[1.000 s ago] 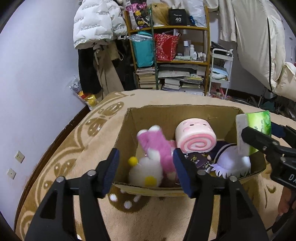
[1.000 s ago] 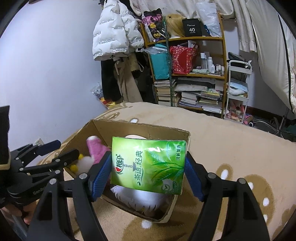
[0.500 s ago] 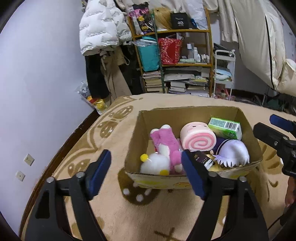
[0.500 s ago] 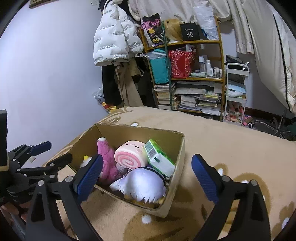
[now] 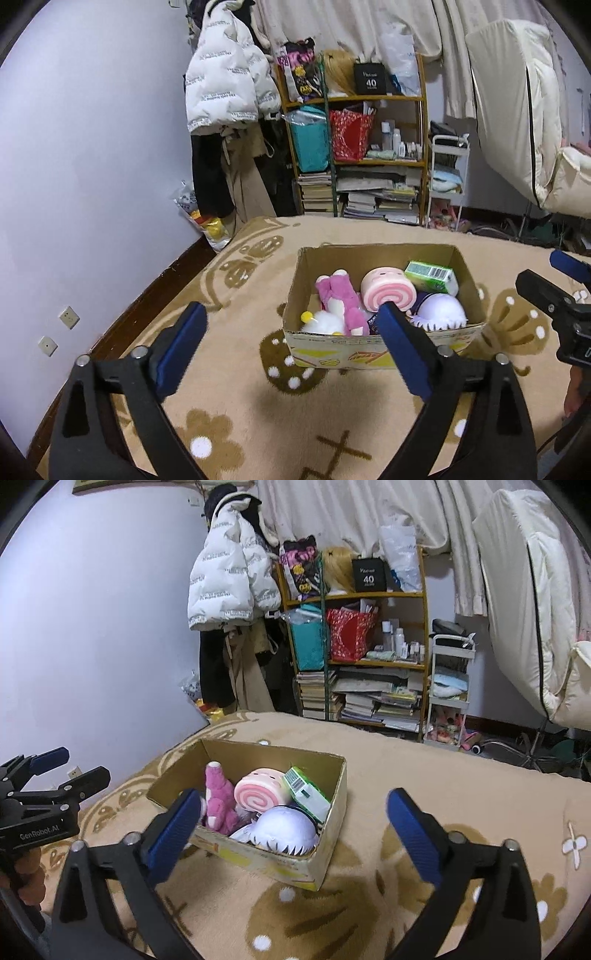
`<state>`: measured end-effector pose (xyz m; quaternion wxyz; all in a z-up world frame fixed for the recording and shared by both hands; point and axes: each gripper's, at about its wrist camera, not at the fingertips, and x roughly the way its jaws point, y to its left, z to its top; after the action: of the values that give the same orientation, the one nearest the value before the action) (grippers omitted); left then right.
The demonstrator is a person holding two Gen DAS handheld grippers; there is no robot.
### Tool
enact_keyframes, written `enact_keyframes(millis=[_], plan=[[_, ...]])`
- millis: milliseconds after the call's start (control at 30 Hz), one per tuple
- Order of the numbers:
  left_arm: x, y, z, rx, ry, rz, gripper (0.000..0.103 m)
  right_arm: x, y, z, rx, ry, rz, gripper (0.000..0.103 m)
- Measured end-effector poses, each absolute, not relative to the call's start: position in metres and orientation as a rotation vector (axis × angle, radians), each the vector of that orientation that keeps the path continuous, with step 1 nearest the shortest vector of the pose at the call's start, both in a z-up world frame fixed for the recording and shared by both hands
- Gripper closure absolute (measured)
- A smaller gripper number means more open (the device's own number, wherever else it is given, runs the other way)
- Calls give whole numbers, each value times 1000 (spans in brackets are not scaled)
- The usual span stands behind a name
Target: Organize soft objects
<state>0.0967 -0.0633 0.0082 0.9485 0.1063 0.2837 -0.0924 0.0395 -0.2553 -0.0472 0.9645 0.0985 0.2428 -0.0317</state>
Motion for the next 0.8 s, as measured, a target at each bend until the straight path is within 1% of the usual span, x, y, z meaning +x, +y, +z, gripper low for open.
enact_keyframes(millis=[33, 233, 600, 800], plan=[[93, -62, 11, 209, 572, -191, 3, 34, -255, -44, 208, 486, -66, 0], [64, -51, 27, 213, 526, -201, 1, 8, -248, -28, 194, 452, -86, 0], [12, -23, 44, 231, 441, -160, 1, -33, -232, -17, 182, 406, -96, 0], [-5, -14, 39, 220, 471, -177, 1, -47, -221, -18, 134, 396, -124, 0]])
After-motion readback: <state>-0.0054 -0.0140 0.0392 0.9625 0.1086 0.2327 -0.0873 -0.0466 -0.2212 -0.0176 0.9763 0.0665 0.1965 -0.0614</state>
